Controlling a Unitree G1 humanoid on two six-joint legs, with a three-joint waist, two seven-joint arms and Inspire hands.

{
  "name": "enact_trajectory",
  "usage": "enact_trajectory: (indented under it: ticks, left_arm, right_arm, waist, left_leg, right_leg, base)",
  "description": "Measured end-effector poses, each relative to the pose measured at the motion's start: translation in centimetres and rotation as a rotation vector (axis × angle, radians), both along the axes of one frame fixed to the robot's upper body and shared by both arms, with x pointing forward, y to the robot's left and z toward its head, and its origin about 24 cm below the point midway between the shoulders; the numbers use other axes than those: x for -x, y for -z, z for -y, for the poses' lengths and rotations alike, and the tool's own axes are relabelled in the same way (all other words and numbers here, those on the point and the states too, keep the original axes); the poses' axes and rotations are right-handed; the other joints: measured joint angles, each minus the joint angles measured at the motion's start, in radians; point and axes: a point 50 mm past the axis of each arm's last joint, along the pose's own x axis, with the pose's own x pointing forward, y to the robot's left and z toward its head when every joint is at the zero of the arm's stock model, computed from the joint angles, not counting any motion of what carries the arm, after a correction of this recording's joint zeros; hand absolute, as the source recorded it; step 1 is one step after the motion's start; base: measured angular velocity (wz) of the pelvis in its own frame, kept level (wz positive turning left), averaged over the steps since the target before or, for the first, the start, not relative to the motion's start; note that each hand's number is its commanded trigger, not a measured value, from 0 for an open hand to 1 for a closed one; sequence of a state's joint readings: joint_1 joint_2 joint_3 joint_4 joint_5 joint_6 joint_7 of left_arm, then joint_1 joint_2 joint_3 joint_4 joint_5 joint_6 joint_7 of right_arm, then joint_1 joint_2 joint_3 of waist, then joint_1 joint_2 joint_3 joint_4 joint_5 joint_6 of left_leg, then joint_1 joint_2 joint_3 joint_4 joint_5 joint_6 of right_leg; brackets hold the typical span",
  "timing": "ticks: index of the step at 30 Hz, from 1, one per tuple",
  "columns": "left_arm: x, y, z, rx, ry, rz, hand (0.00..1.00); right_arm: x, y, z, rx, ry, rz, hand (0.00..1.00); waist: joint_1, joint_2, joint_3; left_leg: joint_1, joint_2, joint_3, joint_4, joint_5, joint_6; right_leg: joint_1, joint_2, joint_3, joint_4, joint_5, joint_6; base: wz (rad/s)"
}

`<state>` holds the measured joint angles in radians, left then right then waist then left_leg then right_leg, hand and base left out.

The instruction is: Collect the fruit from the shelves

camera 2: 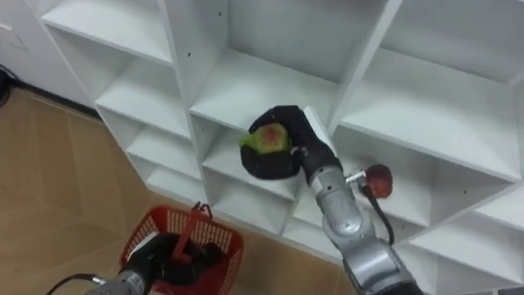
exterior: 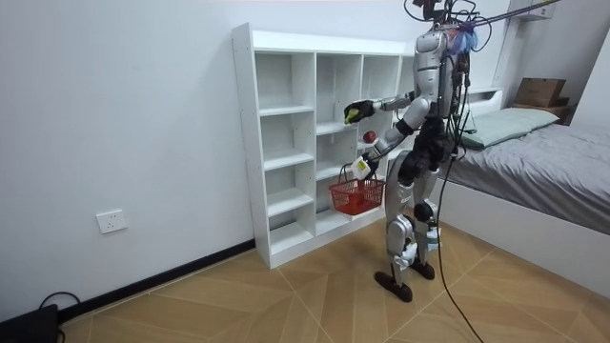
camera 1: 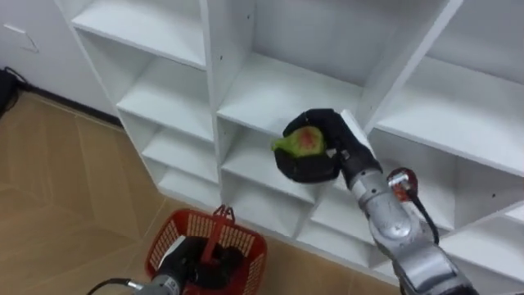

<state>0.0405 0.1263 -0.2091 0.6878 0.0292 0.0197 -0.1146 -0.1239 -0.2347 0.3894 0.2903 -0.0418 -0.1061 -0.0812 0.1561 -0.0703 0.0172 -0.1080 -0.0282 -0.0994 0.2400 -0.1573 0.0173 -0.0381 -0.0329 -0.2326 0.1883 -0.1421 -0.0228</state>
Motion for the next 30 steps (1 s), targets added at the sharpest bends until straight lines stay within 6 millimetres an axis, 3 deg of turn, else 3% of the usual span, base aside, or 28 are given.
enact_trajectory:
  ticks: [3,10,18,30]
  left_arm:
    - [0.1,0.0,0.7,0.004,0.039,0.007,1.0]
    - [0.2,0.0,1.3,0.024,0.079,0.009,1.0]
    - [0.1,-0.2,1.7,0.091,0.084,0.03,1.0]
    - [-0.7,-1.2,1.9,0.125,0.083,0.098,1.0]
  right_arm:
    - [1.2,1.1,0.0,-0.001,-0.024,-0.056,1.0]
    - [4.5,3.9,0.2,-0.01,-0.055,-0.197,1.0]
    - [6.3,5.9,0.1,-0.018,-0.086,-0.308,1.0]
    - [7.4,7.6,0.9,0.004,-0.059,-0.391,1.0]
  waist:
    - [-0.024,0.019,-0.0086]
    - [-0.075,0.03,-0.0077]
    - [-0.076,0.041,-0.0041]
    - [-0.091,0.074,-0.0131]
  left_leg:
    - [0.02,0.004,0.025,-0.006,-0.001,0.002]
    - [0.084,0.013,0.072,-0.038,-0.001,0.002]
    - [0.092,0.018,0.097,-0.055,-0.002,0.002]
    - [0.083,0.018,0.113,-0.058,-0.005,0.004]
  right_leg:
    - [0.004,0.0,0.025,0.005,0.0,0.001]
    - [0.036,0.01,0.073,-0.003,-0.002,0.003]
    - [0.024,0.017,0.108,-0.004,-0.001,0.002]
    - [0.009,0.017,0.12,-0.004,-0.002,0.003]
  base:
    - [-0.27]
    - [-0.21]
    - [-0.1]
    - [-0.03]
